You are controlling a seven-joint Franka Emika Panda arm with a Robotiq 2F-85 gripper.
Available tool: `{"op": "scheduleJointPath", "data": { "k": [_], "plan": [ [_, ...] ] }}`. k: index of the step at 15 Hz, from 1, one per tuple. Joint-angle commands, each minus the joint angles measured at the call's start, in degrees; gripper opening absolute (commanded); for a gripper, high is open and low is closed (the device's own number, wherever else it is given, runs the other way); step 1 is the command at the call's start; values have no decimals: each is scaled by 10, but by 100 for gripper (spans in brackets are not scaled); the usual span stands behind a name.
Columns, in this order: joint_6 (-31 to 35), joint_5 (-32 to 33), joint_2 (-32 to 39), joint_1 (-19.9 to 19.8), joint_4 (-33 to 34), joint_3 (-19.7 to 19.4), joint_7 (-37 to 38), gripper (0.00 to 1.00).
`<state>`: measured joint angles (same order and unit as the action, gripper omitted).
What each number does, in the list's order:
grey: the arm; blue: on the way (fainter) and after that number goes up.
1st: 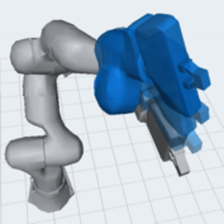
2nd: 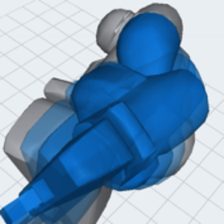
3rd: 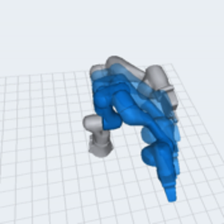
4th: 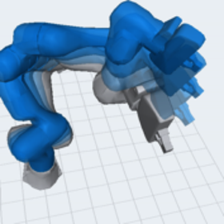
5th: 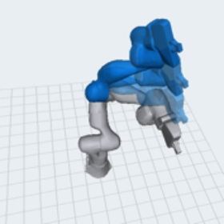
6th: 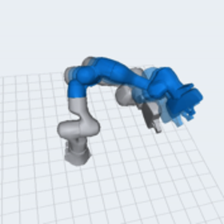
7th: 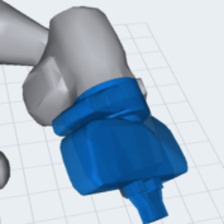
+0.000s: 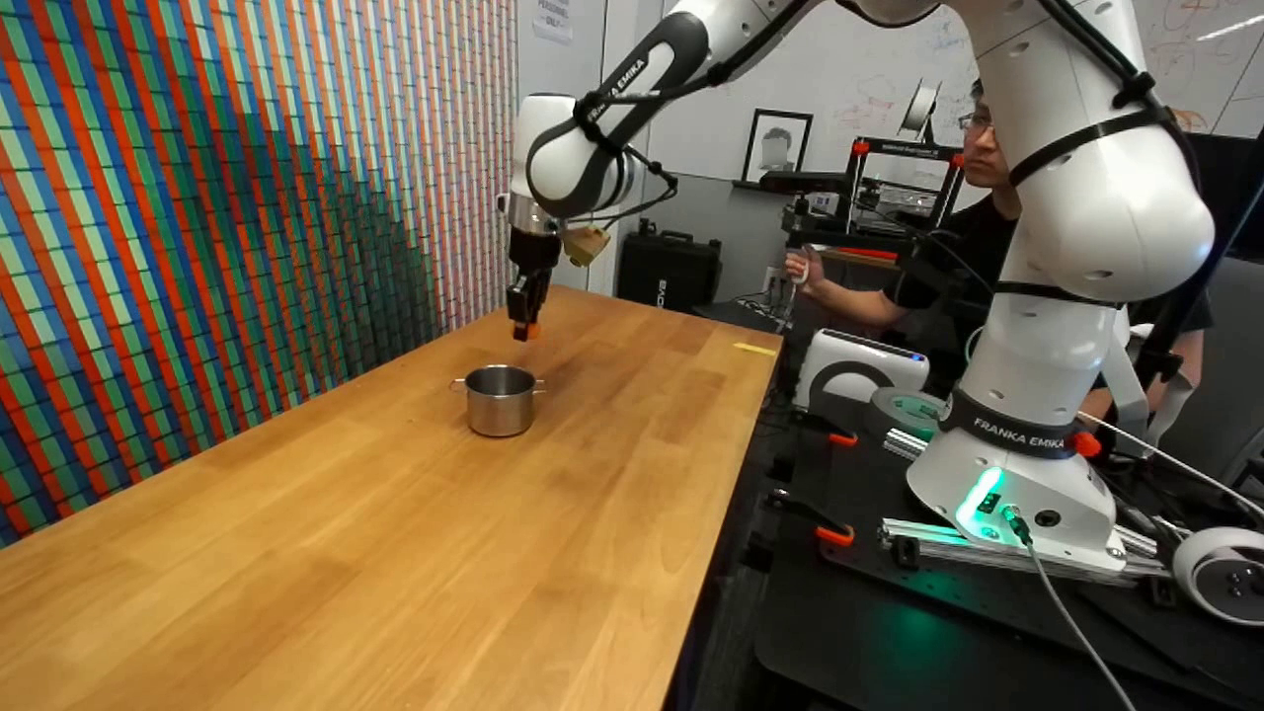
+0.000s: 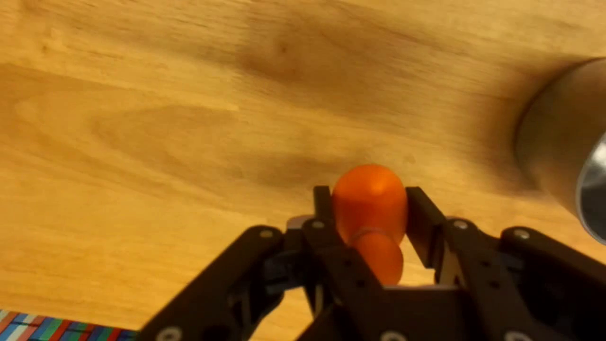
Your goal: Put the orange rubber duck in the pot
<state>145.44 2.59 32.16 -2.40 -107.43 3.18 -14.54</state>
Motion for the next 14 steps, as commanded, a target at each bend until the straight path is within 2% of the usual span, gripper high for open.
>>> {"op": "scheduleJointPath", "data": {
  "k": [1,6,11,13,14],
  "plan": [
    [-89,-48,-33,-13,28,31,-10,17],
    [-136,-103,-93,8,-16,59,4,18],
    [-144,-132,-137,37,-68,75,18,19],
    [-135,-129,-147,48,-82,73,25,18],
    [-126,-122,-116,43,-57,64,14,18]
  ]
}}
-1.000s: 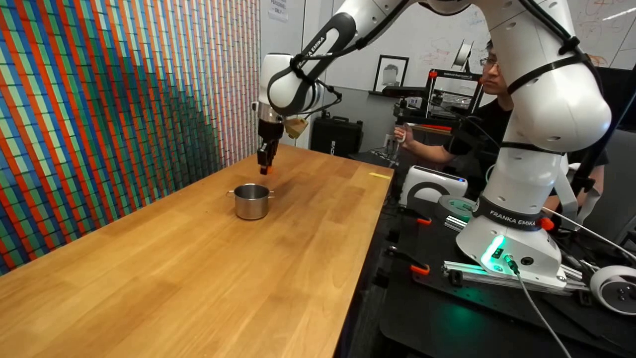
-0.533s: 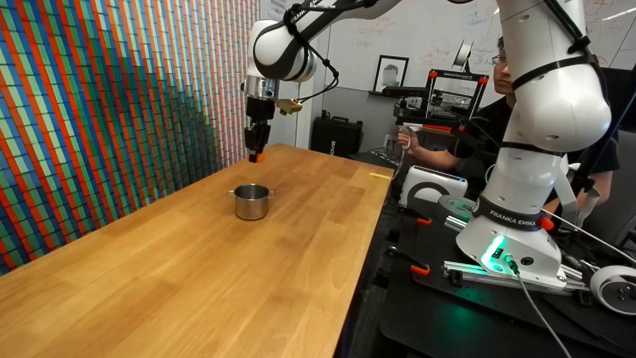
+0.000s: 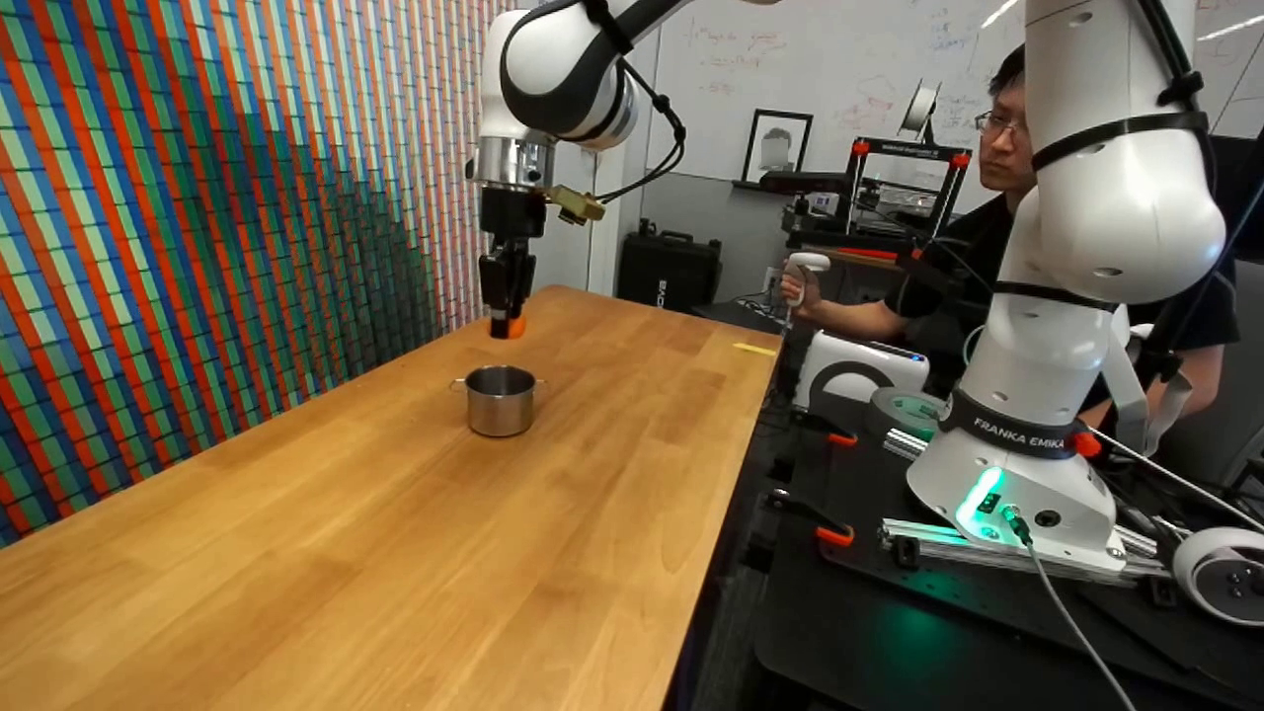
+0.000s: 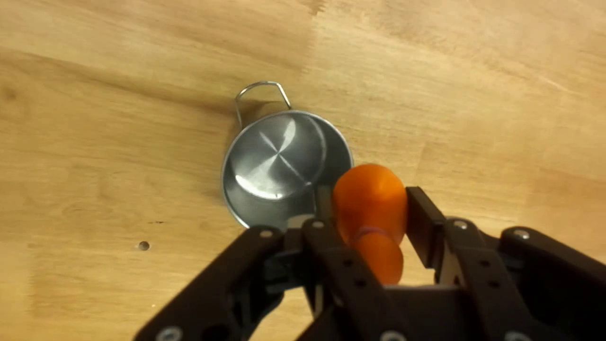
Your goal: Put the orange rubber duck in the pot
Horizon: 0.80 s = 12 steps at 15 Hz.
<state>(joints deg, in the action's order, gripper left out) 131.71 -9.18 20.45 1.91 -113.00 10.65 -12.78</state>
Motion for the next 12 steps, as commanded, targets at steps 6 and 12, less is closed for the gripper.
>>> {"op": "scheduleJointPath", "data": {
  "k": [6,12],
  "plan": [
    [39,8,25,-3,14,-32,-1,73],
    [-12,42,30,-33,59,-76,-13,100]
  ]
}}
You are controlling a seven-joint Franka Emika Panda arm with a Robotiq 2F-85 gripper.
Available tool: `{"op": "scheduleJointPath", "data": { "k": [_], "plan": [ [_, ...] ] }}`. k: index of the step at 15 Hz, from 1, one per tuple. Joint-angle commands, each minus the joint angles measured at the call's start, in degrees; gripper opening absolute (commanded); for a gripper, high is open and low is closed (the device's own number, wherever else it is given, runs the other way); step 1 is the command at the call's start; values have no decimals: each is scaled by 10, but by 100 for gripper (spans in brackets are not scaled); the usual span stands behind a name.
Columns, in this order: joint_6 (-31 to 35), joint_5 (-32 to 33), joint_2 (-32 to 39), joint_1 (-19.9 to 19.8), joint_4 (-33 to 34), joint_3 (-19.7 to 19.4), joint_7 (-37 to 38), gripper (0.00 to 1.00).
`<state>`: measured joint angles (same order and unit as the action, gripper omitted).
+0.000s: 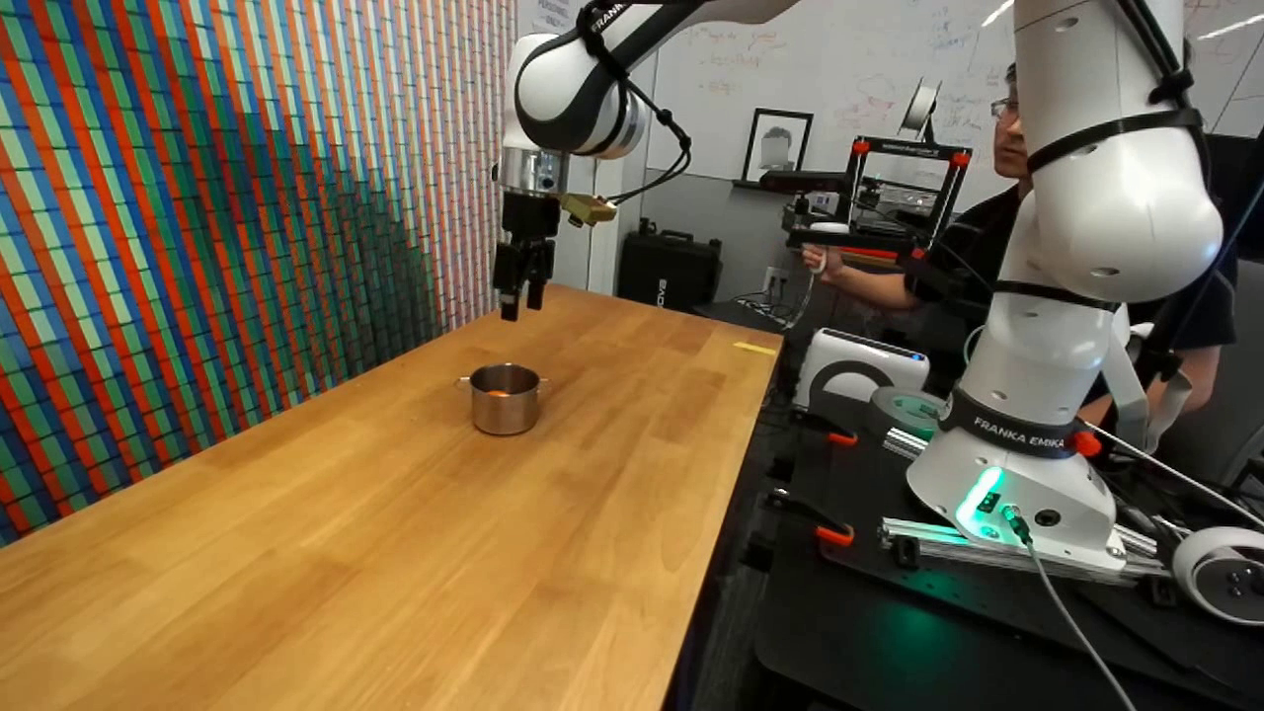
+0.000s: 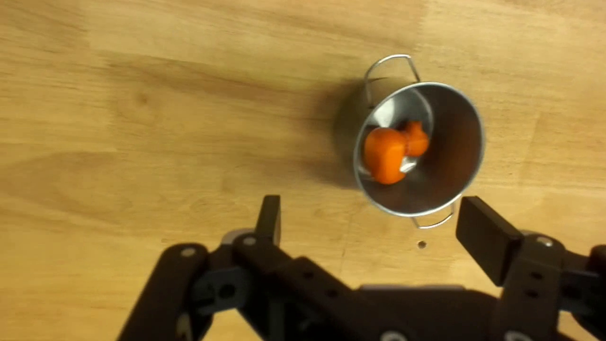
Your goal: Put the orange rubber duck in the pot
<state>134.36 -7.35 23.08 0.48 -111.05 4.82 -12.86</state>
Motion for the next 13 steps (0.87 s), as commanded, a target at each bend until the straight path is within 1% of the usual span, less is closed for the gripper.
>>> {"op": "scheduleJointPath", "data": {
  "k": [1,3,5,9,10,11,13],
  "plan": [
    [-64,39,-2,-27,53,-29,-18,100],
    [-111,70,-10,-42,84,-47,-34,100],
    [-170,87,-14,-57,122,-59,-53,100],
    [-310,89,-44,-80,179,-66,-101,100],
    [-249,85,-29,-75,151,-64,-79,100],
    [-276,84,-36,-78,162,-65,-86,100],
    [-295,84,-45,-79,169,-66,-91,100]
  ]
}}
